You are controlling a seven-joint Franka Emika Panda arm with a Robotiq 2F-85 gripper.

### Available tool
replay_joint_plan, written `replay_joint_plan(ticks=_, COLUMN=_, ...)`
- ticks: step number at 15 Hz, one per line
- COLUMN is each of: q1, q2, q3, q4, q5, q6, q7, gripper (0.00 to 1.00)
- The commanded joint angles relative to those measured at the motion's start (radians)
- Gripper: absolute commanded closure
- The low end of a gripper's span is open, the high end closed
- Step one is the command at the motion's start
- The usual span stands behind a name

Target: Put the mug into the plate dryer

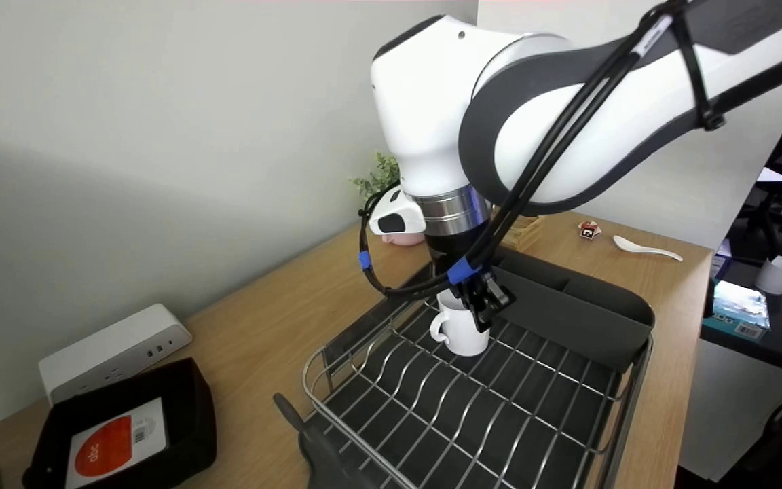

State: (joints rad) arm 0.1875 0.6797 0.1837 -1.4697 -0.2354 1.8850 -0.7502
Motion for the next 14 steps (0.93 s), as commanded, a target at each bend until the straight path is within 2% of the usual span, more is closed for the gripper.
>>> replay_joint_plan(ticks=1, q1=0.006, q2=0.037, q3=0.009, q4=0.065, q5=-0.002, q6=-0.049, q7=-0.024, gripper=0.7)
replay_joint_plan(ticks=2, q1=0.008, q2=0.041, q3=0.01, q4=0.07, q5=-0.002, q6=-0.051, q7=-0.024, gripper=0.68)
replay_joint_plan(ticks=11, q1=0.042, q2=-0.038, q3=0.016, q4=0.008, q5=-0.021, q6=-0.016, q7=0.025, gripper=0.06)
replay_joint_plan(ticks=12, q1=0.051, q2=-0.051, q3=0.015, q4=-0.004, q5=-0.027, q6=-0.01, q7=0.036, gripper=0.02)
replay_joint_plan(ticks=14, q1=0.069, q2=-0.077, q3=0.018, q4=-0.021, q5=-0.041, q6=-0.003, q7=0.061, gripper=0.0)
